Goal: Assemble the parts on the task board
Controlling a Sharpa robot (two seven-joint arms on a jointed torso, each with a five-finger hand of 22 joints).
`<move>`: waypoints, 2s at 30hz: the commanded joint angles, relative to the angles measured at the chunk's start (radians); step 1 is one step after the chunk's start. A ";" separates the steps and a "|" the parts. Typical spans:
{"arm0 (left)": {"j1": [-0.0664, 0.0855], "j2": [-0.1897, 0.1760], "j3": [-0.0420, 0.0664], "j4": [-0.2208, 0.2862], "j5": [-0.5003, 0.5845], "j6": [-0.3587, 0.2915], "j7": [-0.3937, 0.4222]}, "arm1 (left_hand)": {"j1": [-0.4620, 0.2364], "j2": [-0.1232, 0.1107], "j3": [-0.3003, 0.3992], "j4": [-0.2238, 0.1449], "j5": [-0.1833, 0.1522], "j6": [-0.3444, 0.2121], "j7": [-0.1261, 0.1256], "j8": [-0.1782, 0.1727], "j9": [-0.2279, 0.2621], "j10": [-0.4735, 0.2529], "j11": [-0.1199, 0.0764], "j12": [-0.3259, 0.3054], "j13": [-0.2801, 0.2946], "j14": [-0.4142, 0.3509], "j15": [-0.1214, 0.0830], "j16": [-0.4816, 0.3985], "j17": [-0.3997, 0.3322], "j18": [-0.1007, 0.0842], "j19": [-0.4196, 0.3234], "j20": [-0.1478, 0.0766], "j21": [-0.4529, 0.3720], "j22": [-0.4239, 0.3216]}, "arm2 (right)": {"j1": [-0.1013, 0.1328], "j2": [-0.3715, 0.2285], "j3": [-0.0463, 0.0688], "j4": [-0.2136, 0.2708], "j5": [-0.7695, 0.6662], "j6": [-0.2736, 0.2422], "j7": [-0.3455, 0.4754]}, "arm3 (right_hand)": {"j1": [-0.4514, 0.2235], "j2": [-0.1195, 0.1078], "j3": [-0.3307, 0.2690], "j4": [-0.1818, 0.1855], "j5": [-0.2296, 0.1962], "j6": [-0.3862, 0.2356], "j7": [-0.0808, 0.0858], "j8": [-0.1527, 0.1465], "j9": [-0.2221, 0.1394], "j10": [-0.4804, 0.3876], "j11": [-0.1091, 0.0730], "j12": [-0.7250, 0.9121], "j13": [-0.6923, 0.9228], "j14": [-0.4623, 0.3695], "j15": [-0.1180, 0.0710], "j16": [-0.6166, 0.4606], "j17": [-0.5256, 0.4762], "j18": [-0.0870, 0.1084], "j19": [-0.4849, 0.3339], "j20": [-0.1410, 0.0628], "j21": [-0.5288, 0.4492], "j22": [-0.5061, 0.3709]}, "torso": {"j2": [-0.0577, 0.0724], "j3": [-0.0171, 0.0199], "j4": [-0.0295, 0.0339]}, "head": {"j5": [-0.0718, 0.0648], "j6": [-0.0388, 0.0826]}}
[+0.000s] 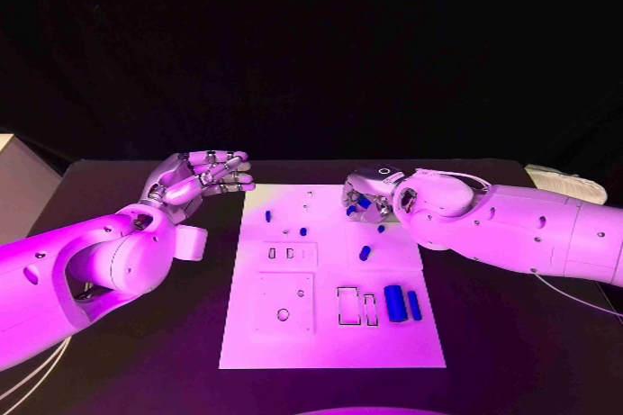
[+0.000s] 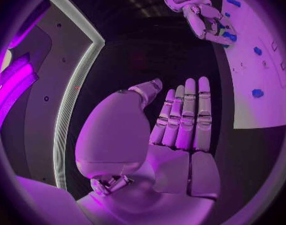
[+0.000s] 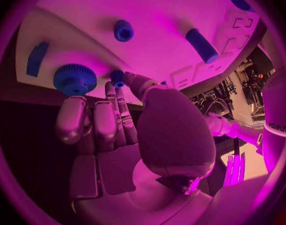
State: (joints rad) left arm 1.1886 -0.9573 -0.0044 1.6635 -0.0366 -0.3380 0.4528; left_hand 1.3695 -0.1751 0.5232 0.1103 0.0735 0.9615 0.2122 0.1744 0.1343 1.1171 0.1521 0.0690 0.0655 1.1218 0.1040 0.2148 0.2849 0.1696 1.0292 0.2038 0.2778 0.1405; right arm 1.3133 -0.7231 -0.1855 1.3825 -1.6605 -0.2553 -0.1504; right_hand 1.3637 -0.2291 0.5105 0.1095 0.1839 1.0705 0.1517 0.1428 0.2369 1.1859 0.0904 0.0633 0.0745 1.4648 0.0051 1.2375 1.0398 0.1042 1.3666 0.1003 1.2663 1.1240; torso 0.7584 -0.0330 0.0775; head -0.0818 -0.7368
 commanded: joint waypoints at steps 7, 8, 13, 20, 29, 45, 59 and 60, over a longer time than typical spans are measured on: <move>0.003 -0.001 0.001 -0.002 -0.001 0.009 0.006 | -0.007 0.001 0.006 -0.001 -0.004 -0.003 0.002 -0.001 0.002 -0.005 0.004 -0.005 0.000 -0.006 0.000 -0.005 0.001 0.009 -0.010 0.000 0.005 0.001 | -0.002 0.000 0.000 0.001 -0.012 0.011 -0.017 | 0.017 0.013 0.050 -0.003 -0.005 0.019 -0.003 0.017 0.013 0.026 -0.005 0.002 -0.001 0.018 -0.001 0.021 0.006 -0.020 0.014 -0.001 0.019 0.027 | 0.006 0.0004 -0.0004 | -0.003 0.001; 0.003 -0.001 0.001 -0.002 -0.001 0.009 0.006 | -0.008 0.001 0.006 -0.002 -0.004 -0.002 0.002 0.000 0.002 -0.004 0.004 -0.005 0.000 -0.005 0.000 -0.004 0.003 0.010 -0.009 0.000 0.006 0.002 | -0.002 -0.001 0.000 0.002 -0.013 0.006 -0.018 | 0.020 0.015 0.057 -0.005 -0.010 0.021 -0.004 0.020 0.015 0.031 -0.007 0.003 -0.001 0.018 -0.002 0.022 0.006 -0.021 0.016 -0.001 0.023 0.033 | 0.006 0.0002 0.0001 | -0.004 0.001; 0.003 -0.002 0.001 -0.004 -0.002 0.010 0.005 | -0.005 0.000 0.009 -0.007 -0.004 -0.002 0.001 0.000 0.003 -0.004 0.003 -0.004 0.000 -0.004 -0.001 -0.003 0.006 0.010 -0.009 -0.001 0.008 0.003 | -0.002 -0.003 0.000 0.004 -0.015 -0.017 -0.018 | 0.026 0.017 0.080 -0.013 -0.021 0.025 -0.006 0.027 0.023 0.042 -0.010 0.003 0.000 0.016 -0.004 0.024 0.002 -0.021 0.016 -0.003 0.027 0.039 | 0.006 0.0001 0.0010 | -0.004 0.002; 0.004 -0.006 0.002 -0.004 -0.002 0.010 0.006 | -0.005 0.001 0.011 -0.008 -0.004 -0.001 0.001 0.001 0.003 -0.003 0.003 -0.004 0.001 -0.003 -0.001 -0.003 0.008 0.011 -0.009 -0.001 0.010 0.004 | -0.001 -0.011 0.000 0.023 -0.019 -0.083 -0.022 | 0.057 0.028 0.127 -0.055 -0.033 0.041 -0.011 0.049 0.047 0.084 -0.019 0.008 0.009 0.019 -0.013 0.047 0.023 -0.028 0.028 -0.010 0.057 0.084 | 0.008 -0.0039 -0.0016 | -0.004 0.008; 0.004 -0.006 0.002 -0.006 -0.002 0.010 0.006 | -0.005 0.003 0.013 -0.011 -0.004 0.001 0.000 0.002 0.004 0.000 0.002 -0.003 0.001 -0.001 -0.002 -0.002 0.011 0.011 -0.008 -0.002 0.013 0.005 | 0.013 -0.013 0.004 0.063 -0.026 -0.156 -0.055 | 0.037 0.019 0.129 -0.066 -0.022 0.049 -0.017 0.069 0.068 0.111 -0.027 0.008 0.020 0.016 -0.020 0.050 0.019 -0.032 0.034 -0.013 0.074 0.110 | 0.010 -0.0044 -0.0003 | -0.005 0.012; 0.012 -0.001 0.002 0.000 -0.002 0.011 0.004 | -0.005 0.003 0.013 -0.011 -0.004 0.001 0.000 0.002 0.004 0.000 0.002 -0.003 0.001 -0.001 -0.002 -0.002 0.011 0.011 -0.008 -0.002 0.013 0.005 | 0.033 0.085 0.007 -0.005 -0.046 -0.197 -0.116 | 0.025 0.007 0.126 -0.066 -0.024 0.046 -0.020 0.071 0.073 0.112 -0.029 0.005 0.022 0.015 -0.022 0.051 0.017 -0.033 0.036 -0.013 0.079 0.117 | 0.015 -0.0140 0.0086 | 0.000 0.018; 0.017 0.007 0.003 0.009 -0.002 0.014 -0.001 | -0.007 0.002 0.014 -0.013 -0.005 0.002 0.000 0.003 0.005 0.000 0.002 -0.004 0.001 0.000 -0.003 -0.001 0.014 0.011 -0.008 -0.002 0.015 0.007 | 0.013 0.181 0.007 -0.099 -0.053 -0.186 -0.105 | 0.024 0.003 0.129 -0.069 -0.021 0.040 -0.019 0.069 0.075 0.109 -0.028 0.001 0.022 0.015 -0.023 0.051 0.014 -0.032 0.034 -0.013 0.077 0.115 | 0.023 -0.0234 0.0197 | -0.004 0.017; 0.018 0.007 0.003 0.008 -0.002 0.014 -0.001 | -0.007 0.001 0.014 -0.013 -0.005 0.001 0.000 0.002 0.005 0.000 0.002 -0.004 0.000 0.000 -0.003 -0.001 0.015 0.011 -0.008 -0.002 0.016 0.007 | 0.012 0.185 0.007 -0.101 -0.054 -0.186 -0.105 | 0.024 0.003 0.129 -0.069 -0.021 0.040 -0.019 0.069 0.075 0.109 -0.028 0.001 0.022 0.015 -0.023 0.051 0.014 -0.032 0.034 -0.013 0.077 0.115 | 0.023 -0.0244 0.0204 | -0.005 0.016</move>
State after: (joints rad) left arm 1.2029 -0.9526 -0.0028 1.6699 -0.0367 -0.3373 0.4491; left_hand 1.3695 -0.1751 0.5342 0.0993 0.0735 0.9614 0.2122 0.1743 0.1383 1.1171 0.1522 0.0690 0.0654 1.1219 0.1040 0.2148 0.2984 0.1694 1.0292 0.2037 0.2895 0.1461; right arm 1.3267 -0.5421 -0.1788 1.2850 -1.6948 -0.4432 -0.2566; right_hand 1.3923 -0.2244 0.6386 0.0441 0.1588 1.1144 0.1360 0.2087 0.3108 1.2495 0.1040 0.0647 0.0742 1.4647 -0.0093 1.2819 1.0547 0.0814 1.3949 0.0860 1.3414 1.2396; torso 0.7792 -0.0539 0.0945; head -0.0849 -0.7197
